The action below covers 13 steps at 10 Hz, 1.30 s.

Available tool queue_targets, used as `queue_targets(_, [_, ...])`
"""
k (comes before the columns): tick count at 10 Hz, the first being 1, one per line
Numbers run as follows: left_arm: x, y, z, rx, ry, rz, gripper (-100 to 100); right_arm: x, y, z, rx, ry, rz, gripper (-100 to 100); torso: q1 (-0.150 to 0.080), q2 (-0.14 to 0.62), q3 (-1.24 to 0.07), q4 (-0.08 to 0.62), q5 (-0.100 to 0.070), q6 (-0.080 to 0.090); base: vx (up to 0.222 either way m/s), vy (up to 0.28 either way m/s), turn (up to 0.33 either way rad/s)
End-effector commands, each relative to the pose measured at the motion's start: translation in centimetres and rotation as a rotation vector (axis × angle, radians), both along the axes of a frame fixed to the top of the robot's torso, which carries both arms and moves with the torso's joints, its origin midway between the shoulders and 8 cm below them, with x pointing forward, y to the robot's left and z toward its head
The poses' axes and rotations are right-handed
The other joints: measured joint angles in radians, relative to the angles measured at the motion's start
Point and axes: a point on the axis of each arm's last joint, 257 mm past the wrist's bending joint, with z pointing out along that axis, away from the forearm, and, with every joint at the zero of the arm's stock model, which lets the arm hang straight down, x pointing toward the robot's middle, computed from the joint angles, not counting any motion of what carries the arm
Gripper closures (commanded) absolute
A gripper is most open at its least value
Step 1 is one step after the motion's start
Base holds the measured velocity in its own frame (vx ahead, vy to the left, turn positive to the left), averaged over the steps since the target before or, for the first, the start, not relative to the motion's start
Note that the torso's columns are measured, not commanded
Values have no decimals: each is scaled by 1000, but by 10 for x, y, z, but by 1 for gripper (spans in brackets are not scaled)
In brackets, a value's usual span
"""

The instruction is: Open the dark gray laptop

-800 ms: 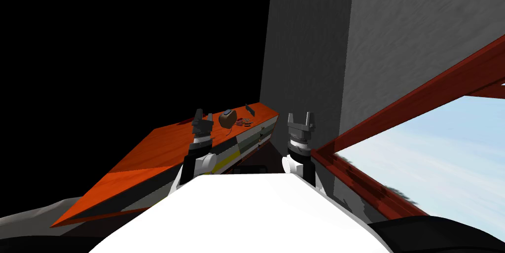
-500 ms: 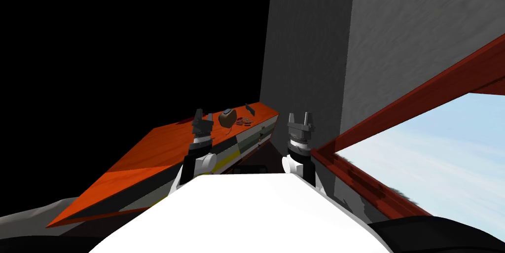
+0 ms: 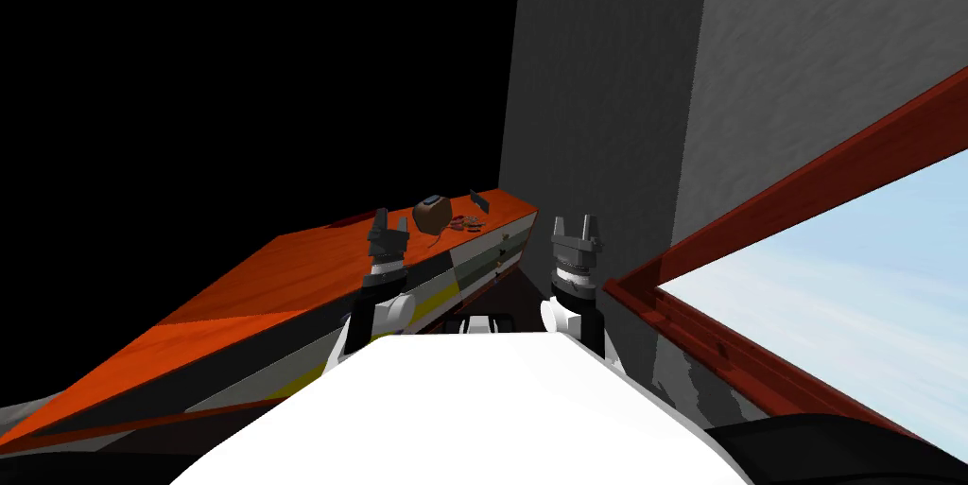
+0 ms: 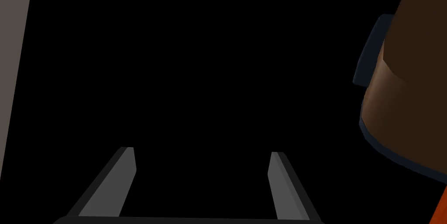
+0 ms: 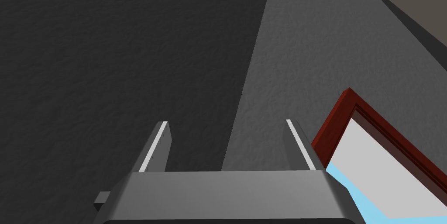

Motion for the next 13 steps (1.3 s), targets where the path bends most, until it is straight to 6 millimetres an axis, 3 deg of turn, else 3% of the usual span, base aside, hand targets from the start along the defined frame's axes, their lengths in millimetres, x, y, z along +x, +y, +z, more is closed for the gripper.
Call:
queue_targets(1, [0, 0, 0, 0, 0, 0, 0, 0, 0, 0, 0, 0, 0, 0, 0, 74, -148, 74, 0, 0, 0, 0, 0])
queue_targets(2, [0, 0, 0, 0, 0, 0, 0, 6, 8, -4, -66, 25, 9, -100, 0, 148, -295, 148, 0, 0, 1, 11, 113])
queue_targets(4, [0, 0, 0, 0, 1, 0, 0, 15, 18, -10, -141, 52, 12, -100, 1, 191, -384, 190, 0, 0, -8, 19, 93])
queue_targets(13, [0, 0, 0, 0, 1, 0, 0, 69, 57, -49, -608, 177, -73, -100, 0, 194, -389, 195, 0, 0, -22, 37, 142])
